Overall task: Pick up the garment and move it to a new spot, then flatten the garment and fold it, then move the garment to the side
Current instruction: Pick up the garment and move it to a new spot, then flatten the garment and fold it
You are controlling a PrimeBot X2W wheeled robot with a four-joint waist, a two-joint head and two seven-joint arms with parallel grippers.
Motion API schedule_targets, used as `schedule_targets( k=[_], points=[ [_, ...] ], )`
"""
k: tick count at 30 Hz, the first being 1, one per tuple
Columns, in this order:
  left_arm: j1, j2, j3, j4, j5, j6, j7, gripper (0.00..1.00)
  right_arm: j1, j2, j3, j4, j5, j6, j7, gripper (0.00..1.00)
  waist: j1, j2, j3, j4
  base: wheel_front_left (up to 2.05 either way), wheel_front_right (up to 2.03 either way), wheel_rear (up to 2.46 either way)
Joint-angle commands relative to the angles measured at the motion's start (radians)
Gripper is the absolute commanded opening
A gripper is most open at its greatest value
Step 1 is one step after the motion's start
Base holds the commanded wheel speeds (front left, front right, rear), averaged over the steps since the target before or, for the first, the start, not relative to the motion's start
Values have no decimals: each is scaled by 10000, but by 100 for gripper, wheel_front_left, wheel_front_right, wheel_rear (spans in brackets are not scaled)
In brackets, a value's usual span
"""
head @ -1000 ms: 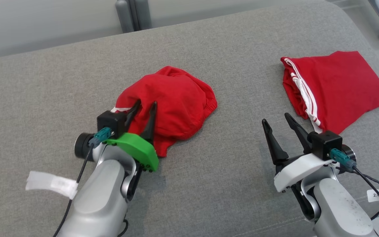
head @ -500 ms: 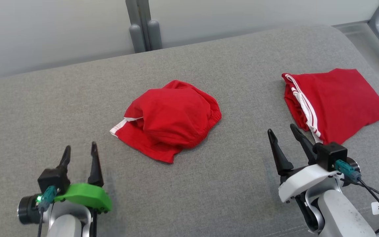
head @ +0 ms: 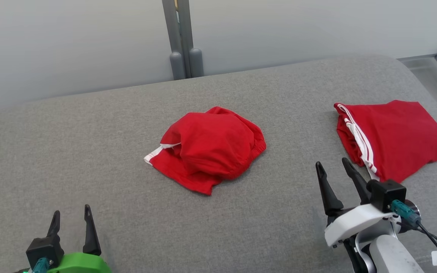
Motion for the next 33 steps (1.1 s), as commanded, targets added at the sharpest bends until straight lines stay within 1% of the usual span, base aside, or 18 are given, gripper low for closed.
schedule_targets(
  k=[1, 10, 16, 23, 26, 29, 33],
  points=[
    [213, 12, 53, -52, 116, -36, 1, 100, 224, 9, -21, -15, -68, -13, -27, 100, 0, -1, -184, 201, 0, 0, 0],
    [539, -49, 127, -162, 306, -132, 1, 100, 512, 136, -225, -108, -192, -13, -27, 100, 0, -1, -377, 688, 0, 0, 0],
    [590, -58, 21, -287, 252, -170, 1, 100, 541, 190, -260, -174, -203, -13, -27, 100, 0, -1, -351, 795, 0, 0, 0],
    [557, -57, -210, -370, 44, -44, 1, 100, 478, 142, -180, -82, -175, -13, -27, 100, 0, -1, -250, 832, 0, 0, 0],
    [491, -57, -316, -351, -41, -63, 1, 100, 413, 105, -37, 58, -102, -13, -27, 100, 0, -1, -148, 878, 0, 0, 0],
    [372, -56, -461, -406, -138, -43, 1, 100, 227, 92, 347, 316, -20, -13, -27, 100, 0, -1, 43, 958, 0, 0, 0],
    [75, -49, -856, -514, -294, -33, 1, 100, -110, 71, 762, 669, 123, -13, -27, 100, 0, -1, 466, 1327, 0, 0, 0]
  ],
)
